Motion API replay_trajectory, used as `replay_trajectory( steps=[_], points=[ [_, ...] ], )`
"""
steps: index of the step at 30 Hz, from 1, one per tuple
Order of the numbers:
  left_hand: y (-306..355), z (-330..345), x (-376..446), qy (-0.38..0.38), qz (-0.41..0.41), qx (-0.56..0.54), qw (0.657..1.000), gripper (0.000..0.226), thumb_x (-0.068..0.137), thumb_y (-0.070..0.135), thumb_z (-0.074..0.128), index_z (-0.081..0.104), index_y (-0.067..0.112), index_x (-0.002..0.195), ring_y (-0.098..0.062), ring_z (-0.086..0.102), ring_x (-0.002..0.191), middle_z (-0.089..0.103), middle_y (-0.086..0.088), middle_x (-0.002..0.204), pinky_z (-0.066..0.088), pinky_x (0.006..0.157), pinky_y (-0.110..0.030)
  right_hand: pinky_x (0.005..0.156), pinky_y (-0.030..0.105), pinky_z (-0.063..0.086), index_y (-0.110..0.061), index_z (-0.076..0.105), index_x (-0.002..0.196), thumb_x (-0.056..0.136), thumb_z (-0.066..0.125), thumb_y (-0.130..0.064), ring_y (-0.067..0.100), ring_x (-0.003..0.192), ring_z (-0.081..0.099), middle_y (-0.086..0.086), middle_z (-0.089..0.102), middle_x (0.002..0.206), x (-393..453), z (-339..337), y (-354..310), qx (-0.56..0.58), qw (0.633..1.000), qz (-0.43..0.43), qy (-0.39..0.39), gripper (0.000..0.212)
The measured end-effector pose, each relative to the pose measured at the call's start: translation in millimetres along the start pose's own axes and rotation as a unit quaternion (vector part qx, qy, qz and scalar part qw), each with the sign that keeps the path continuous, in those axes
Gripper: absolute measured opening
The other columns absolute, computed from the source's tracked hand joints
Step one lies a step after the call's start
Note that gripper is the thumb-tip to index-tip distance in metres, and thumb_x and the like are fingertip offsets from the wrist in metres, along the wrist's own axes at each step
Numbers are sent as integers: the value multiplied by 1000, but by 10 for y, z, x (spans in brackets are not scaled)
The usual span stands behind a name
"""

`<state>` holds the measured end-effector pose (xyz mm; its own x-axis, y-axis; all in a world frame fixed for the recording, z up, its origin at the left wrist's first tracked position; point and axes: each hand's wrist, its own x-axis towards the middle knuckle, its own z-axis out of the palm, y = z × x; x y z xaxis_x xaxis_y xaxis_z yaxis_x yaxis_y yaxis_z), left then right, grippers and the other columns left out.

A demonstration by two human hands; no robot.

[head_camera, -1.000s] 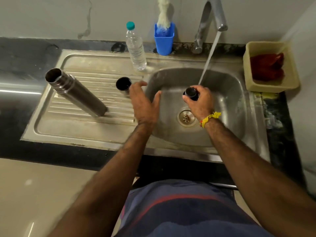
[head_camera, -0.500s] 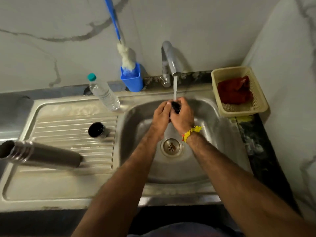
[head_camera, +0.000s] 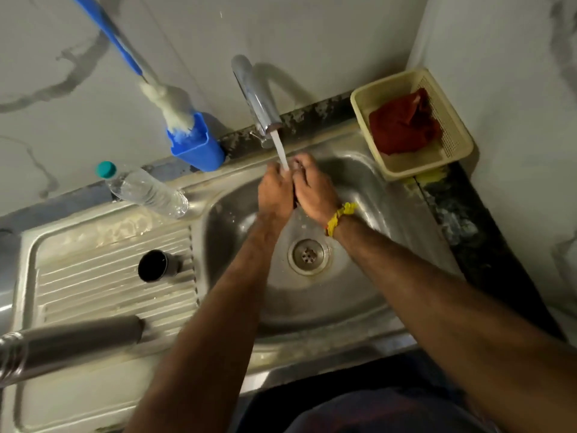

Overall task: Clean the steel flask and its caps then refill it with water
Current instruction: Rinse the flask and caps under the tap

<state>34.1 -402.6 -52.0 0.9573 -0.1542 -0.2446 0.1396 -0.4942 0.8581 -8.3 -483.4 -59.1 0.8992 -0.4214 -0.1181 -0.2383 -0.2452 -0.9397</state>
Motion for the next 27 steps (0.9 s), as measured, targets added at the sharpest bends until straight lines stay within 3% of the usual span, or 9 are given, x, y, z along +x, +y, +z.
replay_trajectory(
  steps=[2, 5, 10, 13, 16, 18, 20, 22, 27],
  points=[
    [38, 4, 54, 52, -37, -38, 997, 26, 107, 25, 40, 60, 10, 100, -20, 63, 75, 64, -3, 84, 49, 60, -28, 73, 48, 53, -5, 56, 102, 105, 42, -20, 30, 80, 65, 12, 67, 87, 0, 46, 11, -22, 999, -39, 4, 21],
    [70, 13, -74, 28, 35, 15, 999, 28, 107, 35, 45, 60, 11, 107, -7, 61, 72, 64, 6, 83, 51, 62, -19, 76, 44, 54, -8, 63, 101, 106, 37, -37, 34, 87, 68, 13, 72, 91, 90, 55, -19, -8, 998, 47, 38, 39],
    [53, -75, 23, 27, -1, 13, 1000, 37, 108, 42, 34, 62, 20, 98, -26, 67, 91, 71, -7, 98, 54, 84, -38, 65, 34, 44, -8, 56, 102, 107, 35, -34, 29, 79, 63, 12, 68, 87, -36, 126, -61, -4, 1000, 3, 21, 34],
    [88, -69, -127, -11, 51, 30, 998, 30, 109, 35, 42, 62, 13, 106, -17, 63, 84, 69, -2, 95, 54, 78, -34, 73, 33, 43, -6, 62, 106, 107, 34, -34, 35, 96, 63, 17, 69, 100, -21, 89, -36, 19, 997, 62, 32, 39],
    [93, -62, -124, 33, 29, 3, 999, 29, 108, 30, 44, 65, 9, 113, -20, 65, 89, 70, -5, 100, 57, 86, -43, 81, 42, 53, -14, 52, 106, 104, 40, -42, 28, 92, 65, 10, 68, 99, -45, 150, -78, 71, 994, 88, 2, 30],
    [108, -61, -189, -2, 16, -58, 998, 32, 110, 32, 39, 64, 12, 113, -13, 64, 82, 68, -1, 96, 56, 74, -34, 63, 34, 55, -17, 58, 97, 103, 40, -40, 20, 73, 65, 6, 67, 83, -41, 100, -82, 194, 970, 147, -4, 29],
    [120, -80, -302, -62, -10, -146, 987, 36, 112, 29, 34, 64, 11, 121, -6, 61, 67, 66, -1, 93, 49, 57, -21, 39, 21, 35, -11, 63, 96, 104, 37, -37, 14, 43, 48, 5, 56, 60, -8, -50, -64, 303, 926, 219, -54, 38],
    [103, -140, -320, -86, -51, -205, 974, 35, 111, 25, 38, 66, 10, 124, -7, 58, 58, 68, -5, 93, 45, 49, -20, 36, 17, 22, -7, 64, 105, 105, 32, -38, 11, 37, 34, 6, 46, 54, 19, -134, -27, 306, 912, 255, -96, 44],
    [192, -103, -255, -53, -33, -201, 978, 26, 106, 21, 53, 68, 5, 118, -6, 55, 44, 67, -5, 80, 45, 41, -17, 34, 17, 20, -9, 60, 83, 103, 35, -46, 11, 33, 32, 3, 43, 45, 55, -34, -71, 356, 883, 290, -100, 48]
  ],
)
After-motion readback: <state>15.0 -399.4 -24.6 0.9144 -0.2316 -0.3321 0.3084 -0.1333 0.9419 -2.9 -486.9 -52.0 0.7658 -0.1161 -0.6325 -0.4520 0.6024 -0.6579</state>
